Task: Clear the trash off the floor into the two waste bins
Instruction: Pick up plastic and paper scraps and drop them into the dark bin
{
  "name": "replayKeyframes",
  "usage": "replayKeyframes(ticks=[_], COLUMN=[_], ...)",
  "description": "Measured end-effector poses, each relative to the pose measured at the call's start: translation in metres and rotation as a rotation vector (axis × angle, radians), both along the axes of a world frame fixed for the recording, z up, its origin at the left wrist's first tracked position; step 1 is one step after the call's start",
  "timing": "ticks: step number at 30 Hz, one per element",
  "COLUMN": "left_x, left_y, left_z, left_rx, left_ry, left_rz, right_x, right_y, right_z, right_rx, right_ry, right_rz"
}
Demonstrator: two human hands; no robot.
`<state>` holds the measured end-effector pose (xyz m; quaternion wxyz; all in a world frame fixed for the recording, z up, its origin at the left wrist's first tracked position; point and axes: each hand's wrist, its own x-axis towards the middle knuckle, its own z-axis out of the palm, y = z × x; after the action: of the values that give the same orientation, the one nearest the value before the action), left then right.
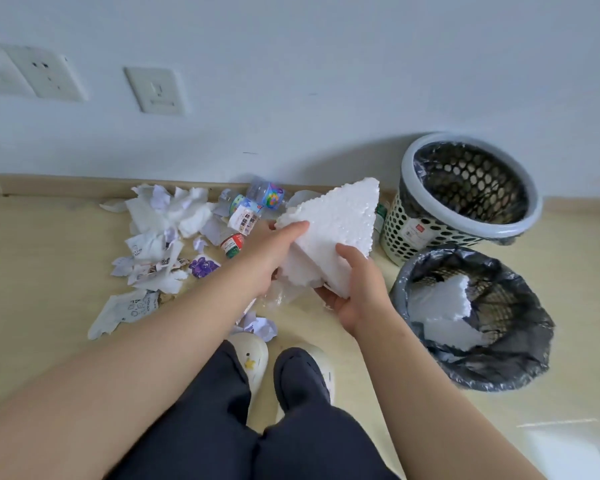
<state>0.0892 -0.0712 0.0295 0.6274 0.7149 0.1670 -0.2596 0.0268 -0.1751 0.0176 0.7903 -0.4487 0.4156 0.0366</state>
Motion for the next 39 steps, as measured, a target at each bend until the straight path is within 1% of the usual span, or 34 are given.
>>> replayKeyframes(ticks=[5, 9, 11, 14, 16, 18, 20, 22, 23, 25, 26, 28, 30, 35, 39], left_x=[-0.047, -0.091, -0.115, -0.142, -0.156, -0.165, -0.166, -0.163, -0.158, -0.148, -0.143, -0.136, -0.127, -0.117, -0.118], left_y=[-0.018, -0.055, -0.076, -0.104, -0.116, -0.129, -0.138, -0.146, -0.149, -0.149, -0.146, -0.137, -0.129, -0.124, -0.127], left_z=[0.054, 0.068, 0.064, 0.045, 0.031, 0.019, 0.01, 0.004, 0.0, -0.009, -0.014, -0.02, -0.028, -0.035, -0.035], left_rx=[-0.004, -0.017, -0.035, -0.069, -0.078, -0.085, -0.083, -0.046, -0.021, 0.039, 0.056, 0.065, 0.078, 0.064, 0.048], left_ry=[-0.041, -0.043, 0.005, 0.141, 0.211, 0.238, 0.211, 0.145, 0.115, 0.093, 0.12, 0.232, 0.28, 0.296, 0.3], left_rz=[-0.199, -0.283, -0.316, -0.31, -0.297, -0.317, -0.393, -0.487, -0.495, -0.444, -0.389, -0.263, -0.213, -0.17, -0.225], right_x=[-0.063, -0.117, -0.142, -0.173, -0.189, -0.2, -0.203, -0.201, -0.199, -0.191, -0.186, -0.175, -0.162, -0.13, -0.117], right_y=[-0.027, -0.056, -0.071, -0.091, -0.1, -0.11, -0.119, -0.131, -0.138, -0.151, -0.157, -0.167, -0.174, -0.175, -0.175], right_z=[0.045, 0.064, 0.068, 0.061, 0.052, 0.042, 0.033, 0.024, 0.02, 0.015, 0.012, 0.007, -0.001, -0.011, -0.006], right_rx=[0.002, 0.035, 0.005, -0.004, 0.007, 0.016, 0.012, -0.022, -0.04, -0.076, -0.083, -0.079, -0.078, 0.018, 0.168], right_ry=[-0.038, -0.024, -0.003, 0.044, 0.069, 0.089, 0.096, 0.111, 0.116, 0.126, 0.133, 0.155, 0.182, 0.189, 0.182], right_rz=[-0.089, -0.178, -0.241, -0.298, -0.291, -0.269, -0.276, -0.341, -0.379, -0.428, -0.441, -0.446, -0.425, -0.316, -0.271])
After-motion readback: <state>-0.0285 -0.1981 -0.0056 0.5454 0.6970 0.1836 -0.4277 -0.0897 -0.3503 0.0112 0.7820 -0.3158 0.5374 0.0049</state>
